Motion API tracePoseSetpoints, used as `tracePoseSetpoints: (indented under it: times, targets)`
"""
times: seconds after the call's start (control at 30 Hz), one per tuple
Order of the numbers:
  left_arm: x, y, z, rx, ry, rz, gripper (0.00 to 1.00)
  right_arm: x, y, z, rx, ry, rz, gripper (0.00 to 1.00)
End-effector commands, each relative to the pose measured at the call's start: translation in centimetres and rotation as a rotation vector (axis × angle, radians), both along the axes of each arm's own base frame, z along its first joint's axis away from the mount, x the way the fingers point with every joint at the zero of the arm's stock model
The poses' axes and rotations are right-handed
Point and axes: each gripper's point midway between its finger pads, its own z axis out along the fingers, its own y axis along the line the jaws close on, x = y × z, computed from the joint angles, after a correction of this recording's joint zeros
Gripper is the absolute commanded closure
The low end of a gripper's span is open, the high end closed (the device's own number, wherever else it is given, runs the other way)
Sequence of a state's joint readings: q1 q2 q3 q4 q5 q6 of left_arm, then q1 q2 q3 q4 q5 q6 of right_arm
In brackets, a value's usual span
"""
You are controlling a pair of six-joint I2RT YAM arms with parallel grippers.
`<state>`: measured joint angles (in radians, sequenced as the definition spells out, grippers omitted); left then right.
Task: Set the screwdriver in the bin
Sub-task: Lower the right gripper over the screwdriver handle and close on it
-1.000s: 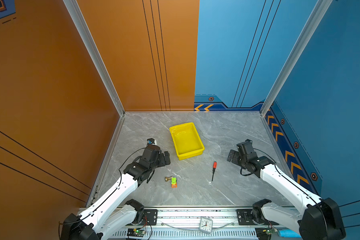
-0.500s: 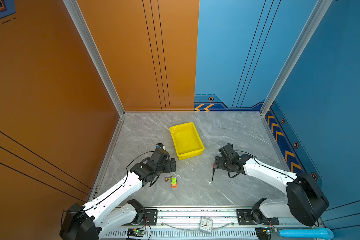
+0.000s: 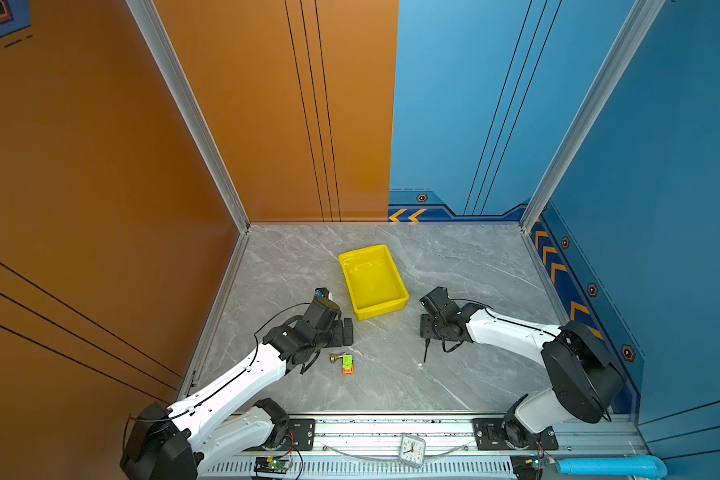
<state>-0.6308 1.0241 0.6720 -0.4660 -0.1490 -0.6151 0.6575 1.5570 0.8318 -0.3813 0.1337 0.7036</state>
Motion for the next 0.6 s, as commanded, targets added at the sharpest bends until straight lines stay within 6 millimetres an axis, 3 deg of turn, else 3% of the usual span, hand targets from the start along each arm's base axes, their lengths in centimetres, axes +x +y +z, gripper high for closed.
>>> tracePoseSetpoints:
  times: [0.0, 0.27, 0.57]
  targets:
    - [-0.3, -0.1, 0.2, 0.016, 0.009, -0.012, 0.02, 0.4, 0.4, 0.1, -0.021, -0.007, 0.009, 0.37]
    - [-0.2, 0.1, 0.1, 0.027, 0.005, -0.006, 0.02, 0.1, 0.1, -0.7, -0.059, 0.006, 0.012, 0.57]
    - [-0.2, 0.3, -0.1, 0.033, 0.008, -0.008, 0.02, -0.3, -0.5, -1.8, -0.109, 0.022, 0.022, 0.69]
